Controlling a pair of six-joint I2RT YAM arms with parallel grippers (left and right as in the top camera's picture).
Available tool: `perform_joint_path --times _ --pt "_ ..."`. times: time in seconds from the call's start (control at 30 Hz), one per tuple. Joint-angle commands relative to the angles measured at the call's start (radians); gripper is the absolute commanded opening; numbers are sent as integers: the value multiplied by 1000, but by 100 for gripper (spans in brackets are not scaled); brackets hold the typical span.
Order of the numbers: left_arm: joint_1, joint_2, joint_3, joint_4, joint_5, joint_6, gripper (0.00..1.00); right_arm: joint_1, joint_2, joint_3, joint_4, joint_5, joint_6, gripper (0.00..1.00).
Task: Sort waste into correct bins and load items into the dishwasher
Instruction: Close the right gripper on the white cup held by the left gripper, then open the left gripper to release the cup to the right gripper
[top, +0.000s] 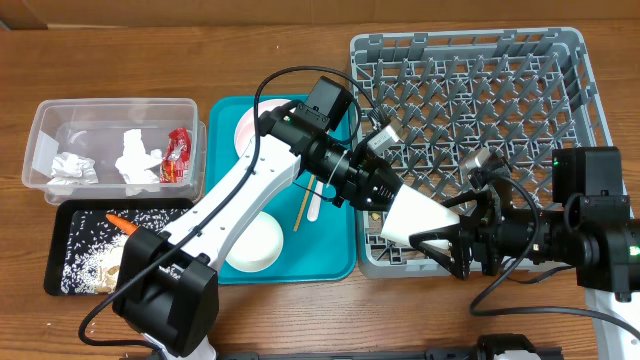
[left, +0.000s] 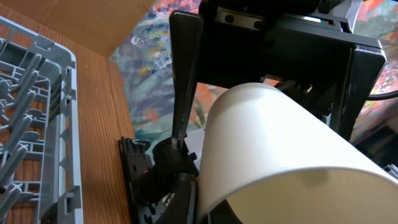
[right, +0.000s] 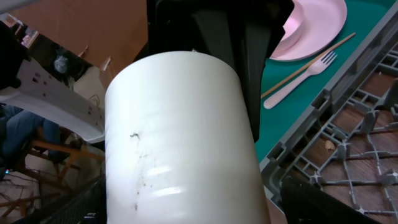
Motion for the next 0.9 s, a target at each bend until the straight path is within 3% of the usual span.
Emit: perform_joint_path --times 0.0,0.33,0.87 --pt "7 -14 24 3 21 -7 4 5 -3 18 -5 8 -8 85" --pt "7 -14 24 3 21 -7 4 5 -3 18 -6 8 -8 71" --pt "4 -14 24 -6 20 -7 7 5 -3 18 67 8 -8 61"
